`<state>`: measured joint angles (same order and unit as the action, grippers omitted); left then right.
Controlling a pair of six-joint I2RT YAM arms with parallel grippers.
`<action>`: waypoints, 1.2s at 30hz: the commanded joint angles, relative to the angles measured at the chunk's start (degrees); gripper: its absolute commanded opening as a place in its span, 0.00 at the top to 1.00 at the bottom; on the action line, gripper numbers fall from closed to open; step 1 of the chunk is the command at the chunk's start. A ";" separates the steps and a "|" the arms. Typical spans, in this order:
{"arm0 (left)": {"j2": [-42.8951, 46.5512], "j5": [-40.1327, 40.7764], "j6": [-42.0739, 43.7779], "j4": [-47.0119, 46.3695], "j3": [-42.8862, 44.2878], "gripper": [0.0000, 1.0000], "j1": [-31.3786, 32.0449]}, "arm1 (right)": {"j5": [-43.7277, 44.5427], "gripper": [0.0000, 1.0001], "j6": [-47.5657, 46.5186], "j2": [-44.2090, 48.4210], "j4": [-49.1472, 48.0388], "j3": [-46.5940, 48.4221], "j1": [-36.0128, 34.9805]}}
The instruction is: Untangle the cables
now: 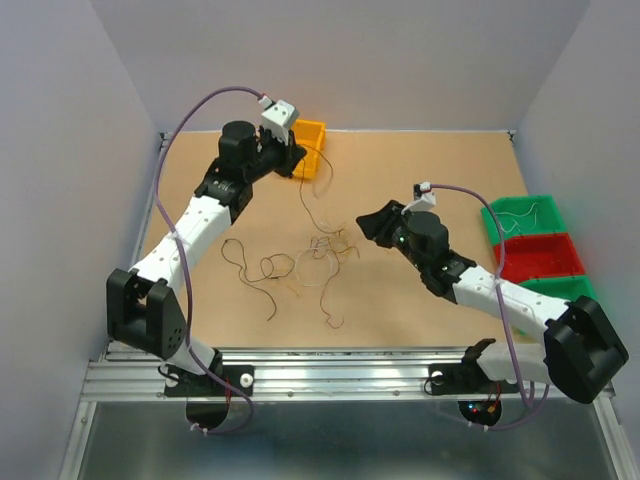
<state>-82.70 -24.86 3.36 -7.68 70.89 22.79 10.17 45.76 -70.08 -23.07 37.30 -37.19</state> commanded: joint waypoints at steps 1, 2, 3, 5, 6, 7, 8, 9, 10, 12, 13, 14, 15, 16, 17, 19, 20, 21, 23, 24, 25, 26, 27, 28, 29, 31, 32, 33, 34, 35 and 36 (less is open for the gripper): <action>-4.92 9.38 2.35 -3.40 12.67 1.00 -2.66 | -0.07 0.51 -3.57 1.61 3.38 0.68 0.45; -6.41 10.61 3.14 -3.04 14.34 1.00 -2.66 | 0.63 0.50 -3.57 2.66 3.30 0.23 0.45; -9.64 11.67 4.63 -2.26 16.19 1.00 -2.75 | 1.94 0.50 -3.83 5.20 3.29 -0.64 0.36; -13.09 15.27 5.78 -1.46 21.90 1.00 -3.10 | 2.83 0.44 -3.83 7.84 3.38 -1.61 0.45; -16.50 15.89 6.66 -0.94 23.66 1.00 -3.36 | 3.36 0.44 -4.09 9.08 3.38 -2.05 0.45; -18.19 16.16 6.93 -0.67 27.42 1.00 -3.62 | 3.80 0.44 -4.01 11.26 3.47 -2.66 0.45; -20.03 16.77 7.19 -0.49 29.37 1.00 -4.06 | 3.97 0.44 -4.10 12.24 3.47 -3.02 0.45; -23.35 17.12 7.19 -0.23 31.22 1.00 -4.33 | 4.15 0.44 -4.10 13.12 3.47 -3.28 0.45; -25.13 17.56 7.37 -0.23 34.80 1.00 -4.76 | 4.41 0.44 -4.10 14.78 3.73 -3.63 0.36; -30.38 18.61 7.81 -0.14 38.77 1.00 -5.03 | 4.42 0.44 -4.27 16.11 4.26 -3.64 0.45; -32.16 20.88 7.89 -0.23 42.80 1.00 -5.21 | 4.59 0.44 -4.53 16.64 4.61 -3.46 0.45; -34.09 21.86 8.24 -0.23 44.93 1.00 -5.29 | 4.59 0.44 -4.71 17.69 5.14 -3.37 0.36; -37.59 22.31 8.77 -0.23 47.03 1.00 -5.64 | 4.68 0.44 -5.06 18.31 5.23 -3.37 0.45; -39.28 23.44 9.38 -0.23 51.06 1.00 -5.82 | 4.59 0.43 -5.06 18.75 5.23 -3.55 0.36; -40.95 24.24 10.61 -0.23 52.84 1.00 -5.82 | 4.77 0.43 -4.98 19.37 5.23 -3.72 0.45; -44.73 27.38 11.93 -1.63 55.22 1.00 -6.17 | 4.50 0.43 -4.54 20.51 5.23 -4.34 0.45; -45.53 27.76 13.50 -2.33 55.32 1.00 -6.26 | 3.98 0.43 -4.19 20.69 5.23 -4.34 0.36; -46.75 28.89 14.13 -3.90 54.53 1.00 -6.52 | 3.63 0.43 -4.10 20.95 5.23 -4.43 0.45; -47.55 29.34 15.10 -5.41 53.30 1.00 -6.96 | 2.66 0.43 -3.92 21.04 5.32 -4.25 0.45; -48.34 29.34 15.97 -5.76 52.86 1.00 -7.23 | 2.05 0.43 -3.83 21.04 5.23 -4.08 0.45; -48.70 29.69 16.24 -5.76 52.07 1.00 -7.40 | 1.78 0.43 -3.75 21.04 5.32 -4.08 0.45; -48.87 29.61 16.24 -5.68 51.54 1.00 -8.01 | 1.60 0.43 -3.57 21.13 5.40 -3.99 0.45; -48.88 29.35 16.24 -5.15 50.84 1.00 -8.37 | 1.43 0.43 -3.48 21.13 5.40 -3.99 0.45; -48.62 28.65 15.98 -4.89 49.97 1.00 -8.72 | 1.34 0.43 -3.40 21.22 5.49 -3.99 0.45; -48.18 26.90 16.15 -4.62 47.78 1.00 -9.07 | 1.17 0.43 -3.39 21.30 5.58 -3.99 0.36; -46.42 25.57 17.12 -4.10 43.83 1.00 -9.08 | 0.90 0.43 -3.31 21.39 5.67 -3.90 0.45; -45.72 25.22 17.38 -4.01 42.41 1.00 -9.07 | 0.81 0.43 -3.31 21.57 5.84 -3.81 0.45; -44.49 25.13 17.39 -4.01 41.09 1.00 -9.07 | 0.64 0.43 -3.31 21.66 5.84 -3.81 0.45; -43.96 25.13 17.30 -4.01 40.04 1.00 -8.99 | 0.38 0.43 -3.22 21.74 5.84 -3.81 0.45; -43.69 23.21 17.21 -3.83 38.72 1.00 -8.90 | 0.20 0.43 -3.22 21.92 5.93 -3.81 0.45; -43.78 23.02 17.30 -2.96 38.71 1.00 -8.64 | 0.11 0.43 -3.22 22.01 5.93 -3.81 0.45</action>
<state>-132.53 1.15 19.44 -9.98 111.98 13.63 11.49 42.33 -49.58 -16.49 33.91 -37.08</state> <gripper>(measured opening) 0.058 0.568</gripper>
